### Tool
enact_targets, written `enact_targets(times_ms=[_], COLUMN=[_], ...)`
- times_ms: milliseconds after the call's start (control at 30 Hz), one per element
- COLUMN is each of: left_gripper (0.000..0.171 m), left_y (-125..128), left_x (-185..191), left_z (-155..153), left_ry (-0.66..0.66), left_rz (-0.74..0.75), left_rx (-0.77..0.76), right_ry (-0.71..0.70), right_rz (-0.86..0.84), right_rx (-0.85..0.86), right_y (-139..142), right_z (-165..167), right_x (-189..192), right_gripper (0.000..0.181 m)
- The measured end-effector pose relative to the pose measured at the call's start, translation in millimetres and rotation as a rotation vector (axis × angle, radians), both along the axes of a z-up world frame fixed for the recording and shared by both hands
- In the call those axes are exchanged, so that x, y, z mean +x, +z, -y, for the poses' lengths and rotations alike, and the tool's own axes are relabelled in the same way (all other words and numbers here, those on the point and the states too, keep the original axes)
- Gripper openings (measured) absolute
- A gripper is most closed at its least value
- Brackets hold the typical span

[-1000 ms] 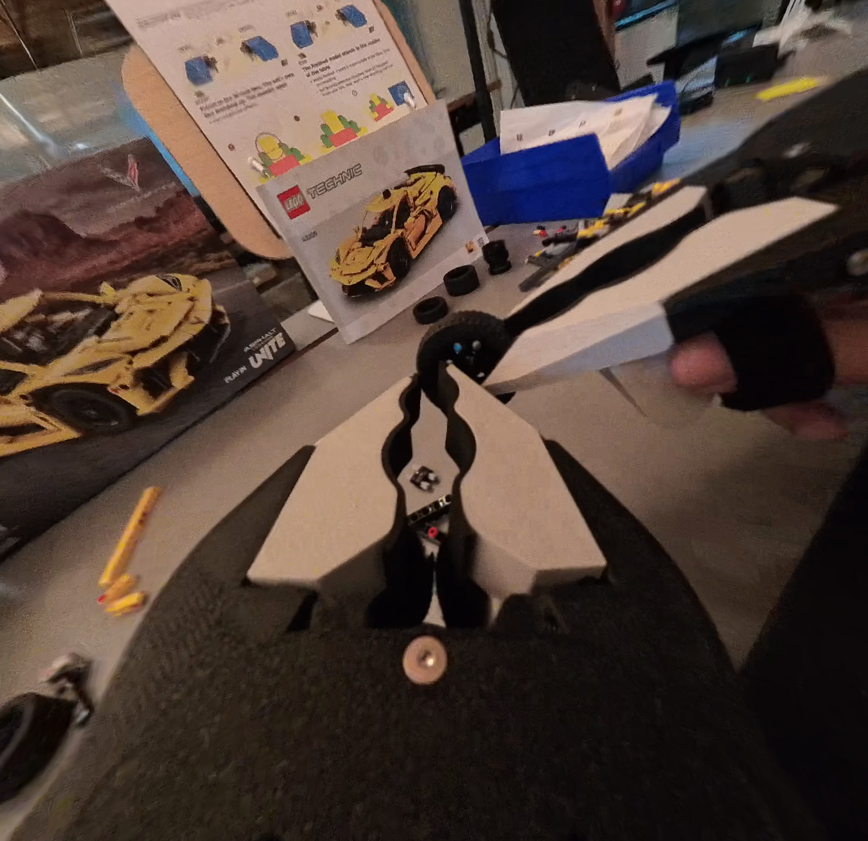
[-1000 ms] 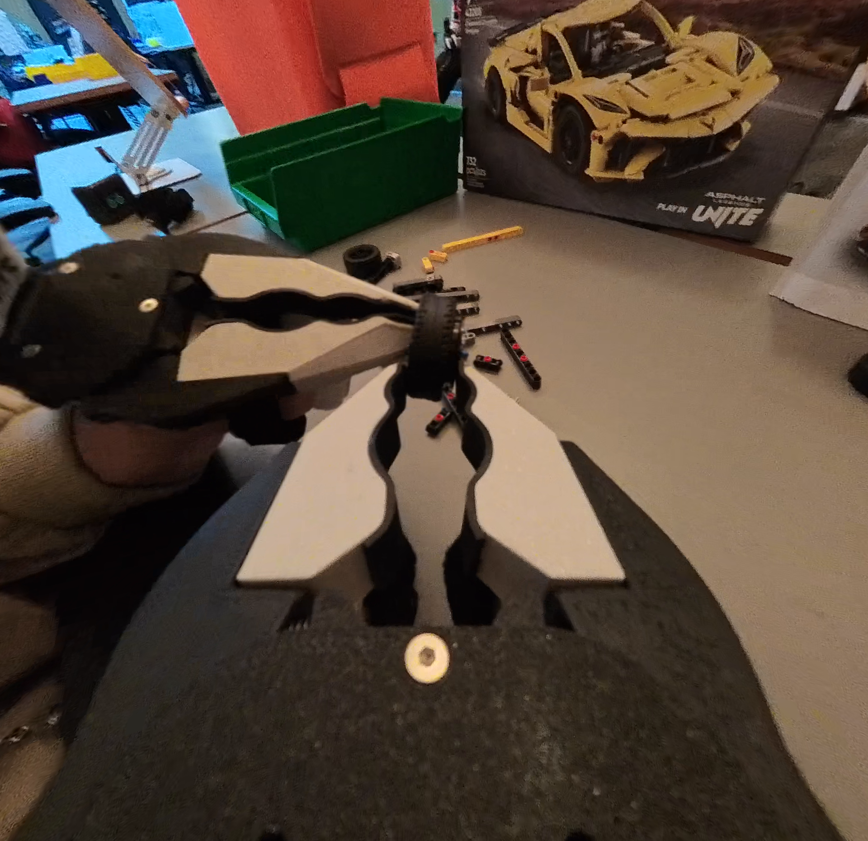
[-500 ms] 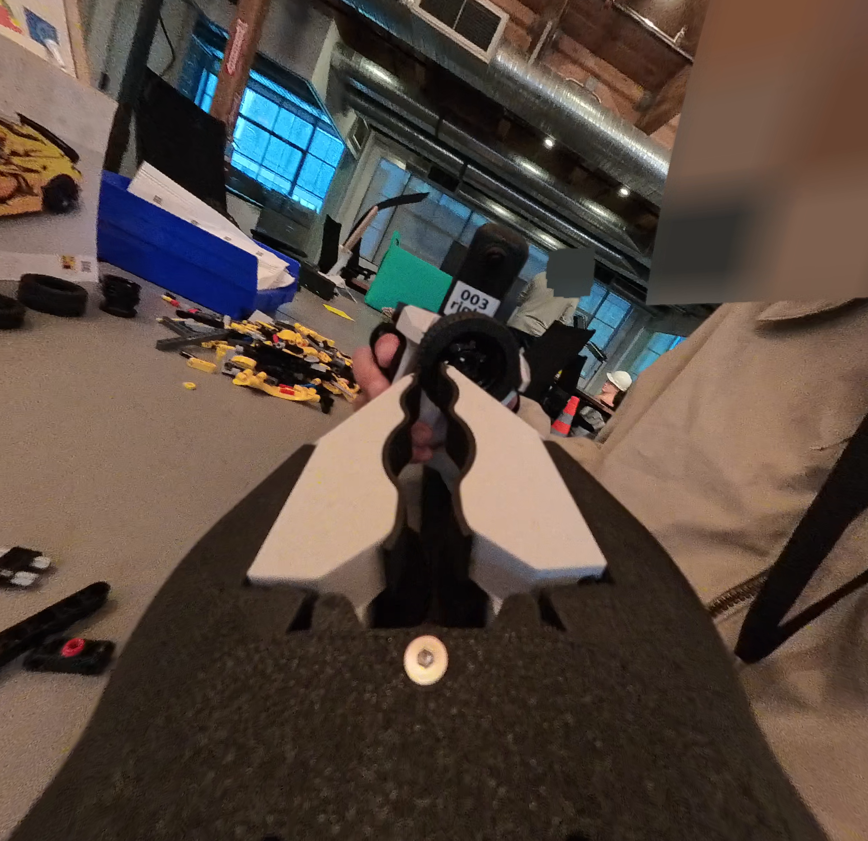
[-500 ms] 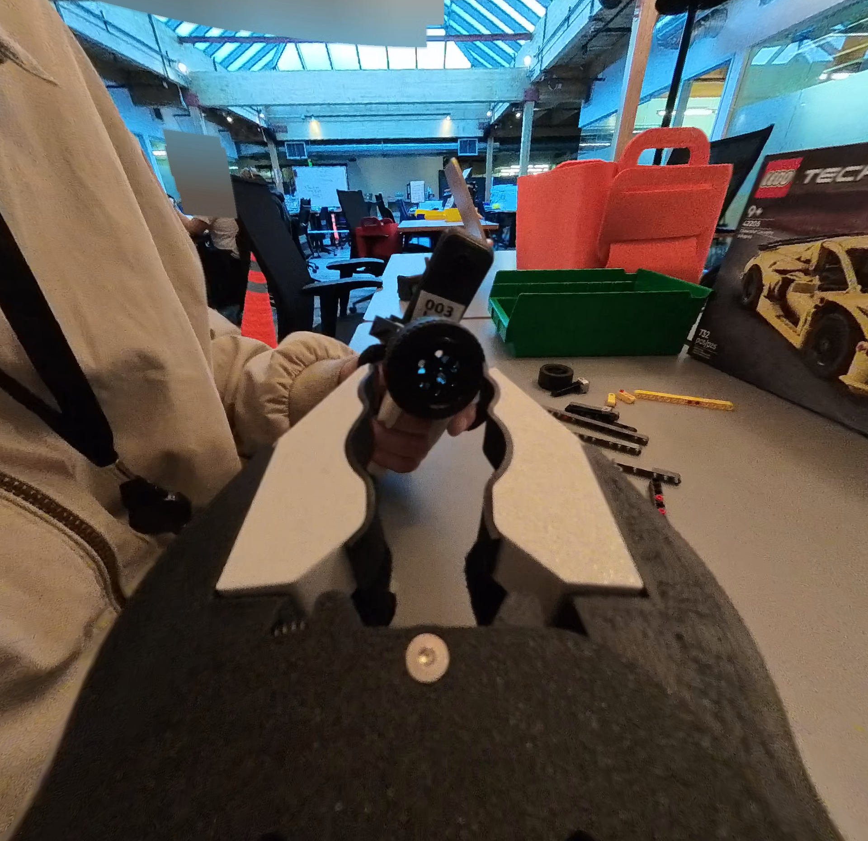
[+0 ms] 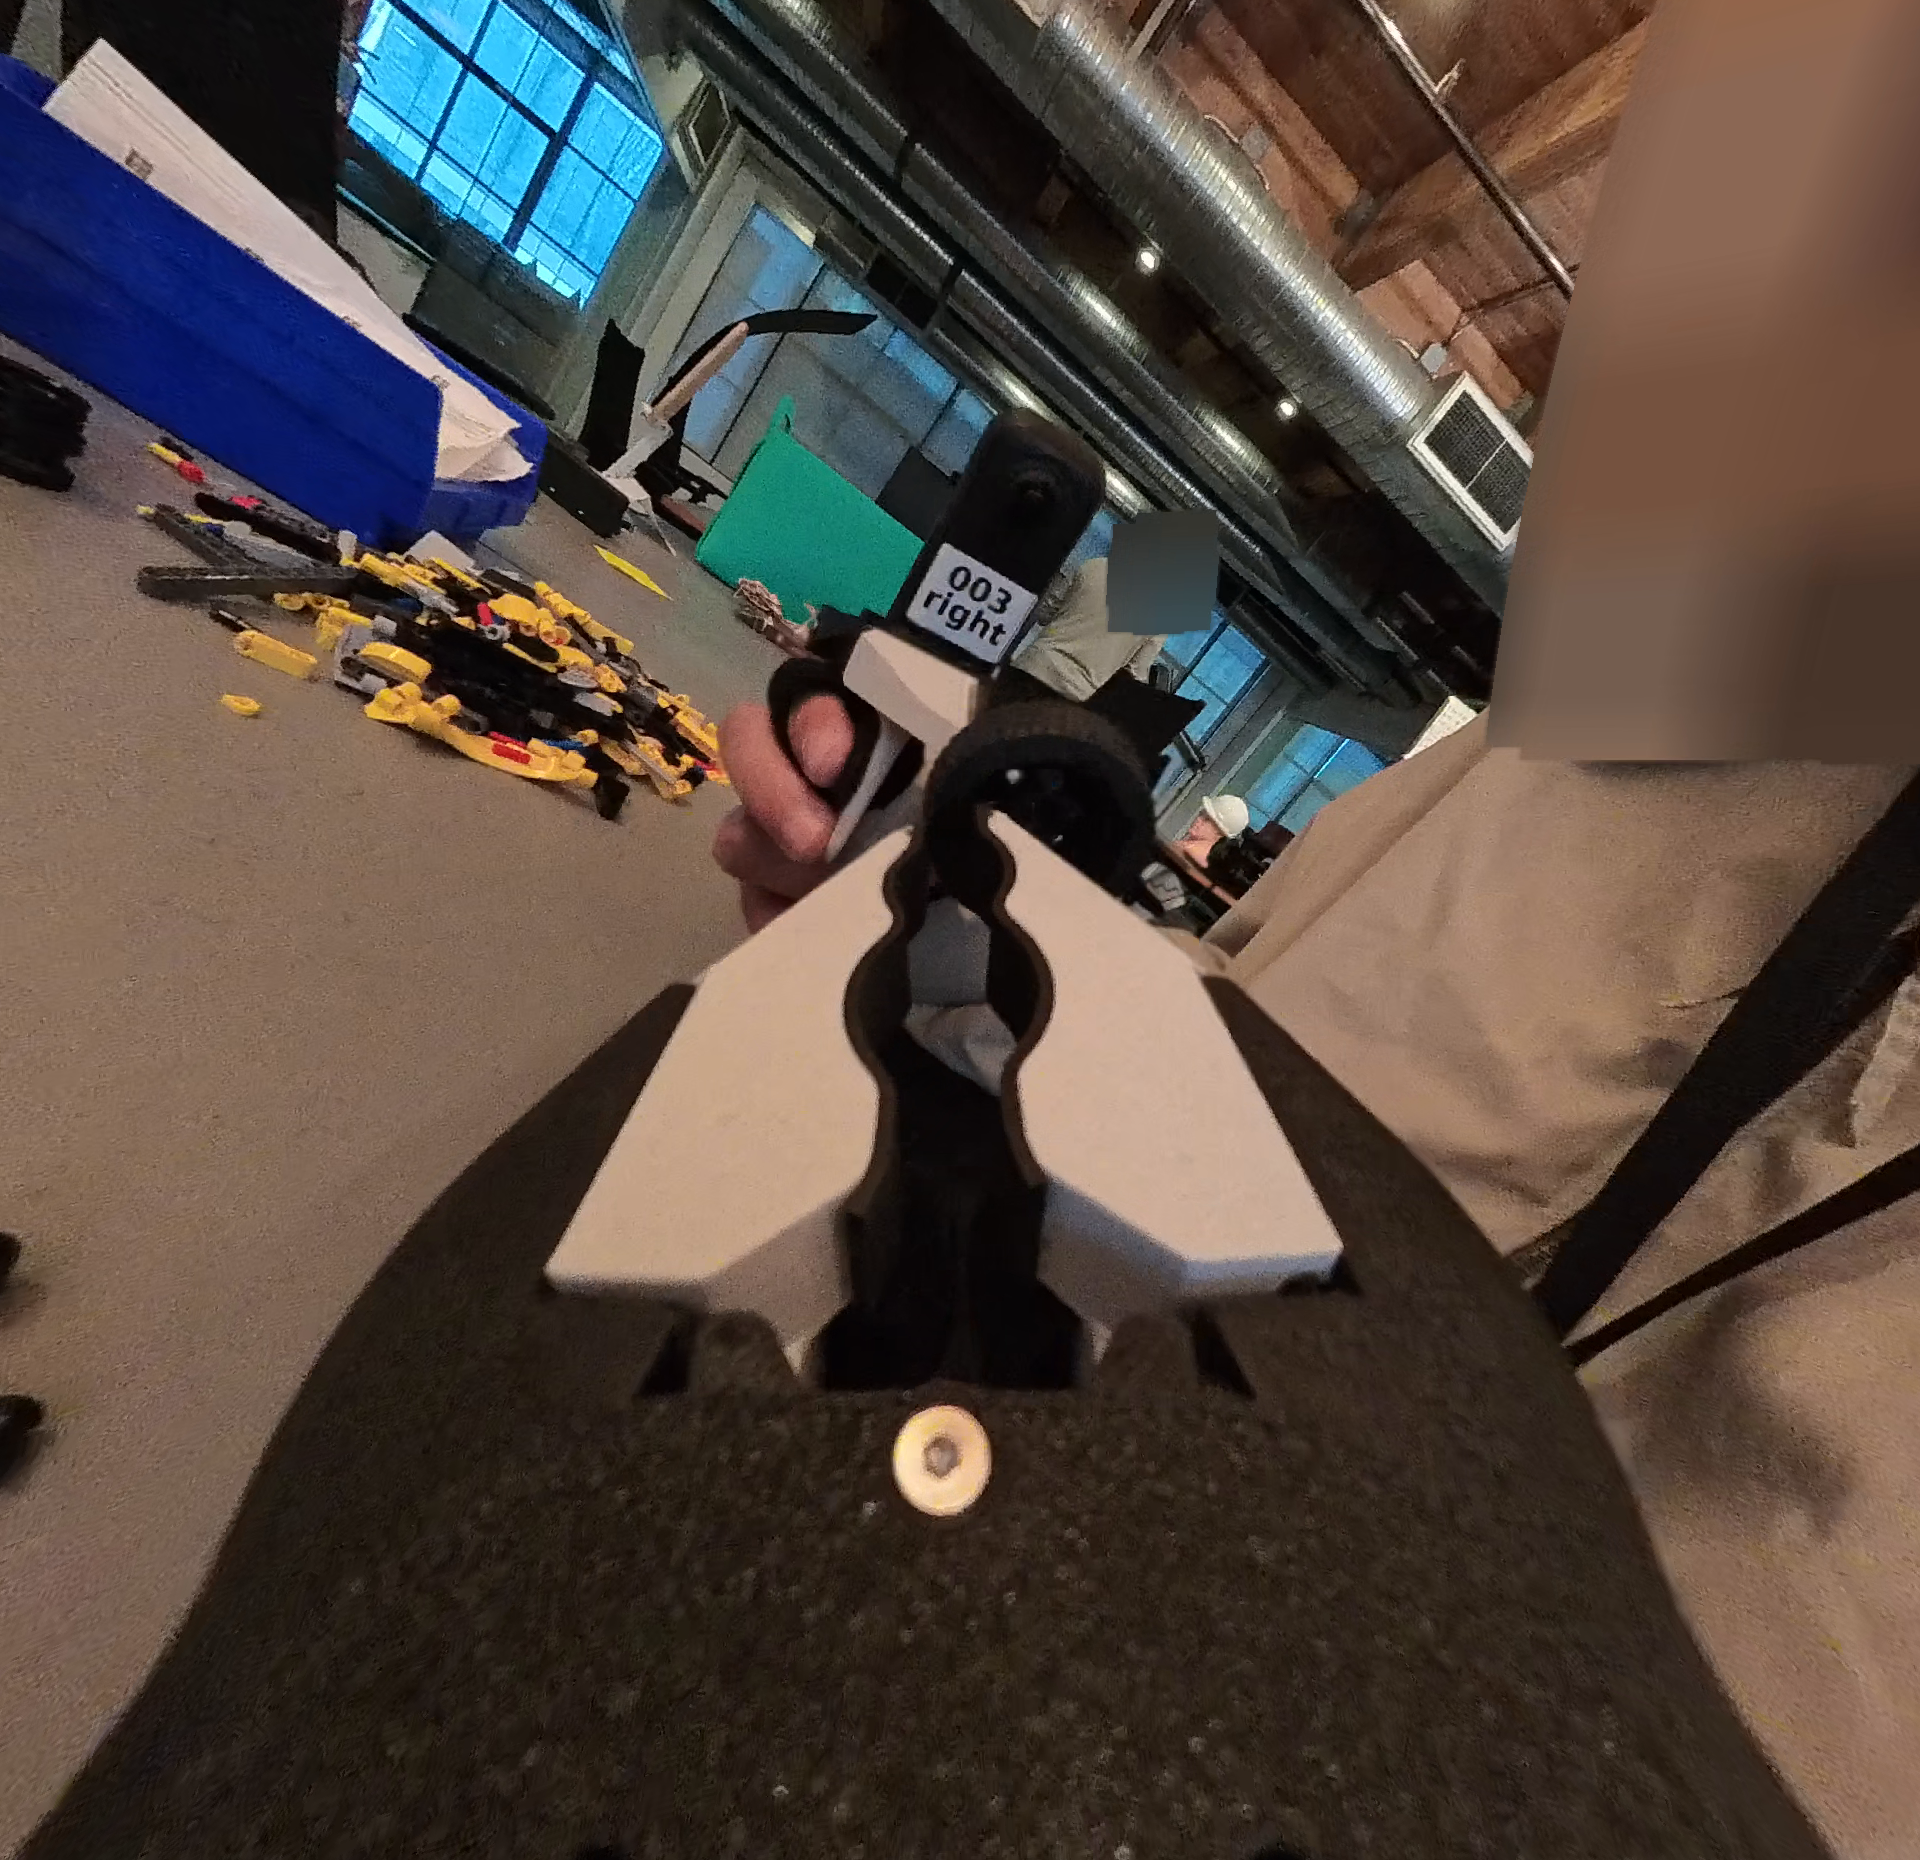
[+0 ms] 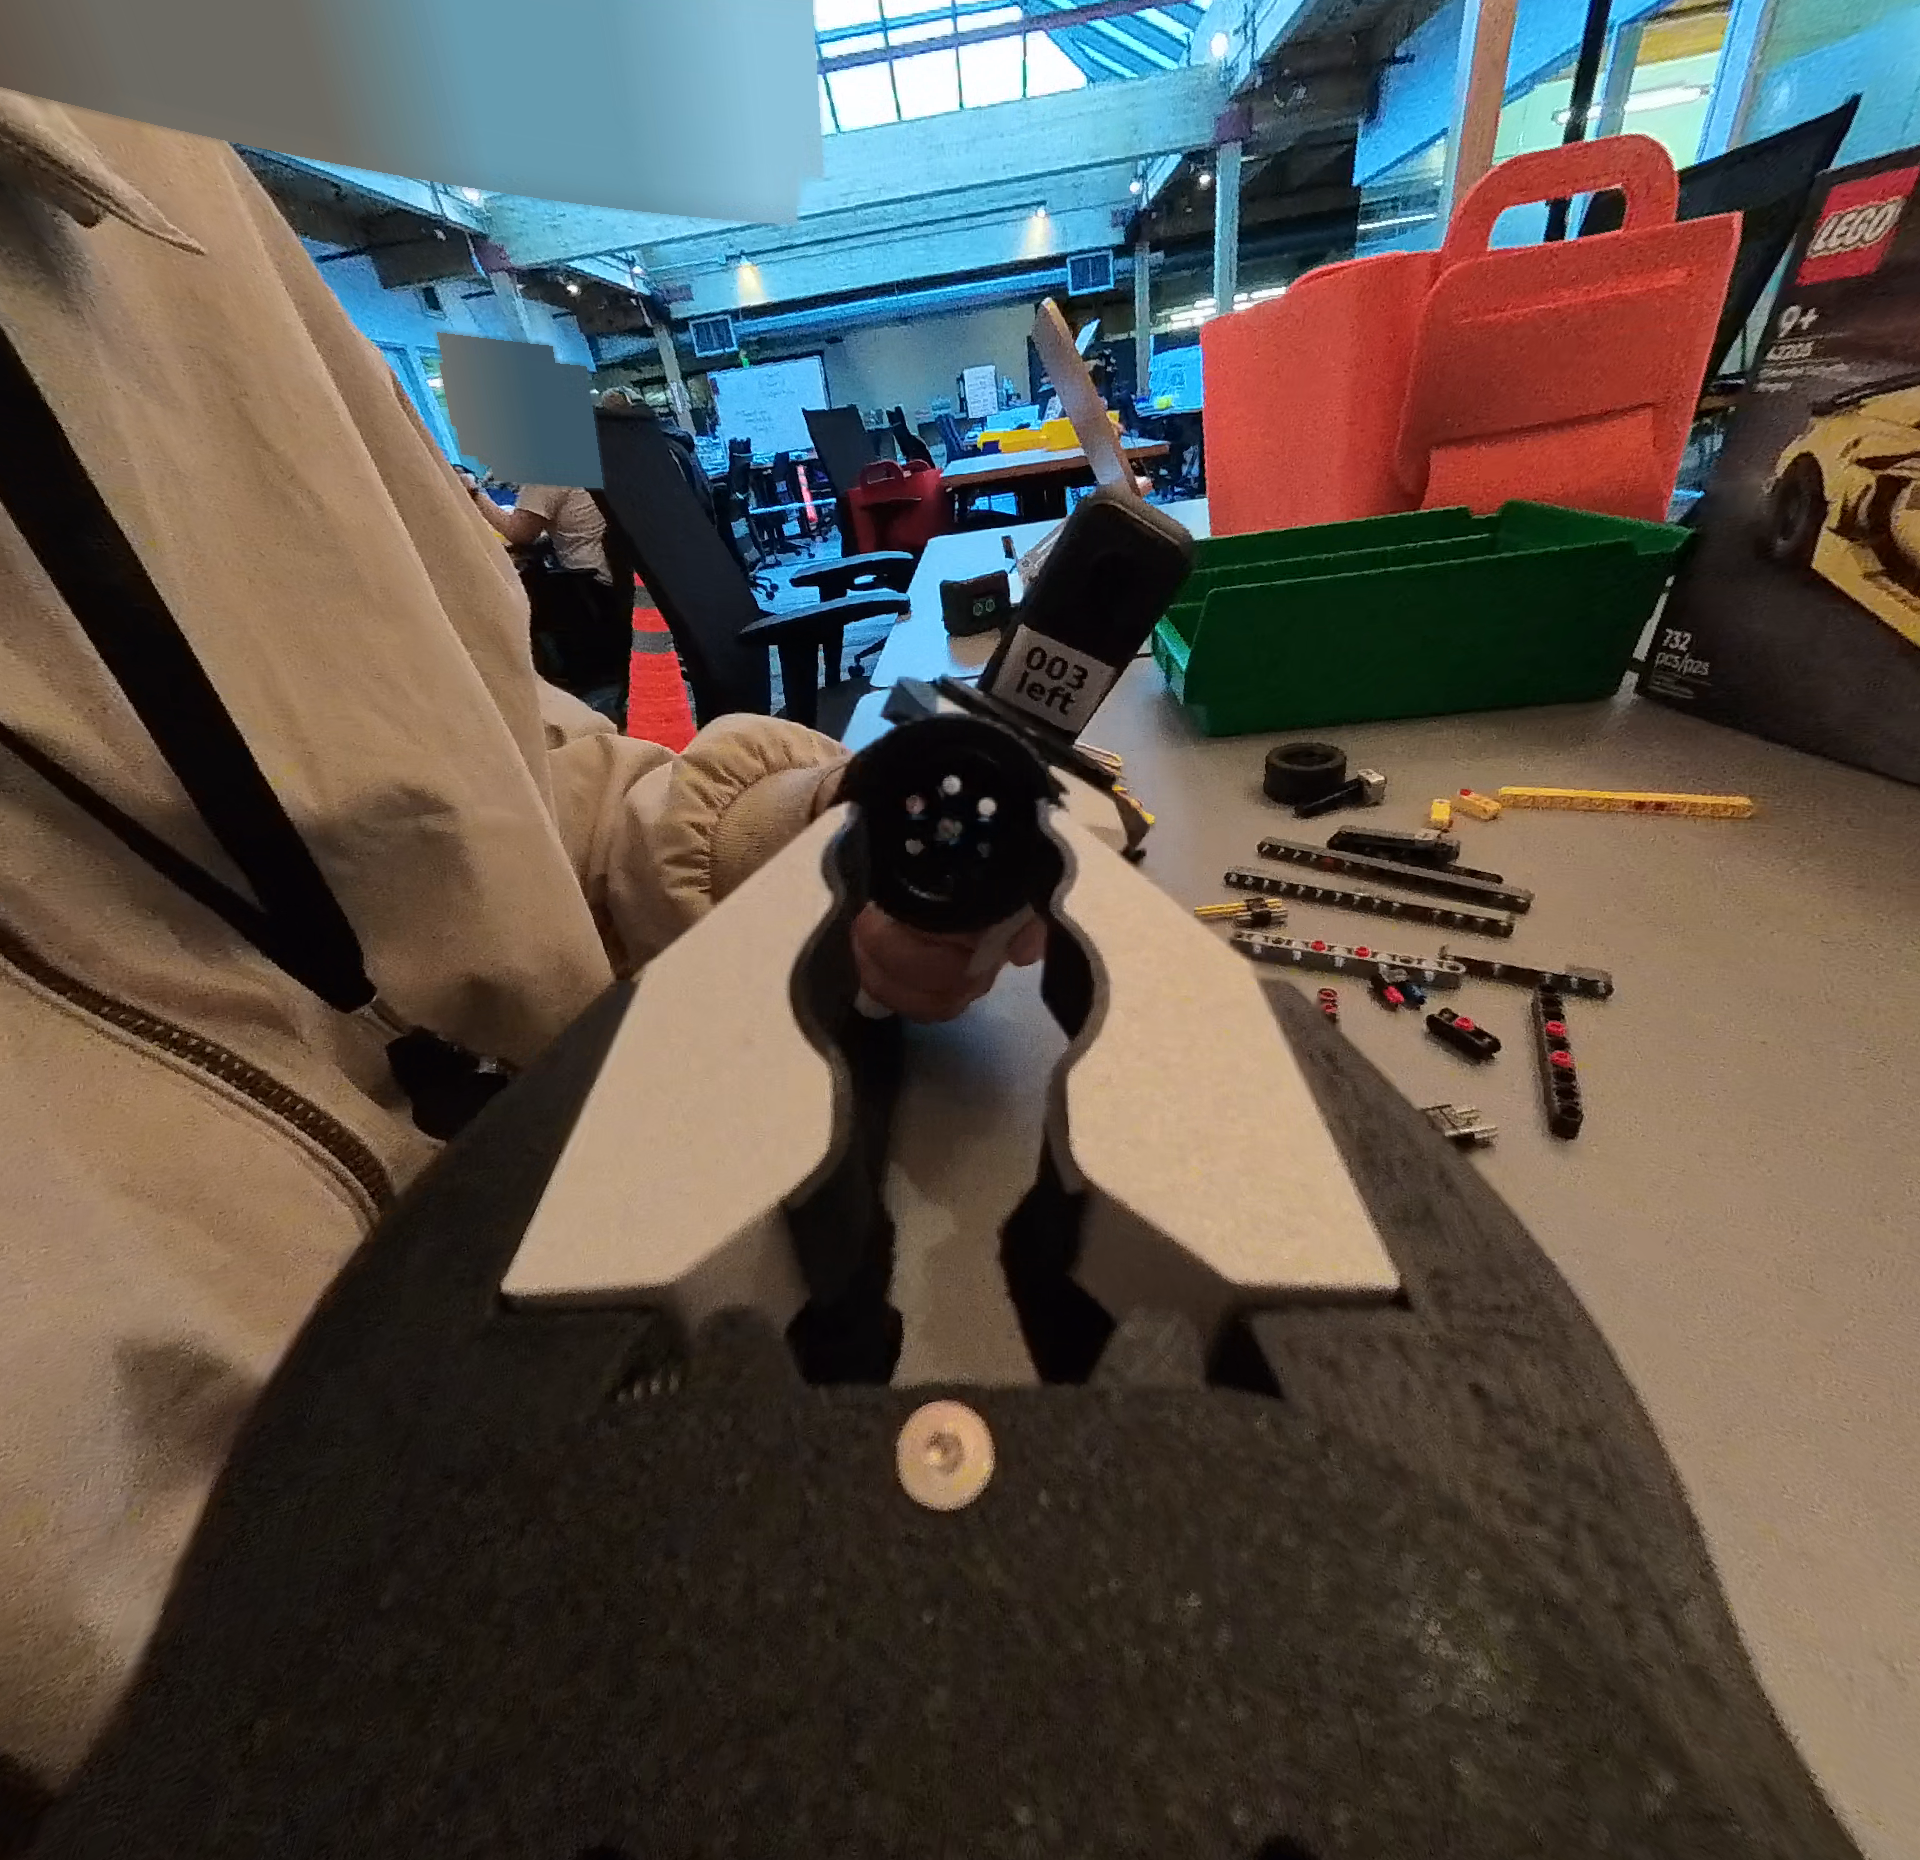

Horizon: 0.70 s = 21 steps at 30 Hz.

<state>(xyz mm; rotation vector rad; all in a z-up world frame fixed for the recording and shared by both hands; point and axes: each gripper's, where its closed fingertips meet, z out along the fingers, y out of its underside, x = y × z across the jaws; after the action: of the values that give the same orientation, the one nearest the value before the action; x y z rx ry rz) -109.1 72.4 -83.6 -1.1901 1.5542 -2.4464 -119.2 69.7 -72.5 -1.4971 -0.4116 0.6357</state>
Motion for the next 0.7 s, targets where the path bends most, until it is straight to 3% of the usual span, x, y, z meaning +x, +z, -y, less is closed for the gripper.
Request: enact_targets(times_ms=[267,333,533,700], left_gripper=[0.008,0.009,0.018,0.032], left_y=[-19,-27,-16,-24], left_x=[18,27,28,28], left_z=[-12,-20,-44,-21], left_ry=[0.161,0.232,0.278,0.228], left_rz=[-0.067,-0.104,-0.130,-0.118], left_rx=[0.131,0.163,-0.029,0.126], right_ry=[-0.147,-0.226,-0.404,-0.444], right_rz=[0.068,0.154,0.321,0.439], right_rx=[-0.115,-0.149,-0.117,-0.118], right_y=[-19,-30,-35,-44], right_z=[-14,-20,-24,-30], right_x=[14,24,46,41], right_gripper=[0.031,0.030,0.030,0.030])
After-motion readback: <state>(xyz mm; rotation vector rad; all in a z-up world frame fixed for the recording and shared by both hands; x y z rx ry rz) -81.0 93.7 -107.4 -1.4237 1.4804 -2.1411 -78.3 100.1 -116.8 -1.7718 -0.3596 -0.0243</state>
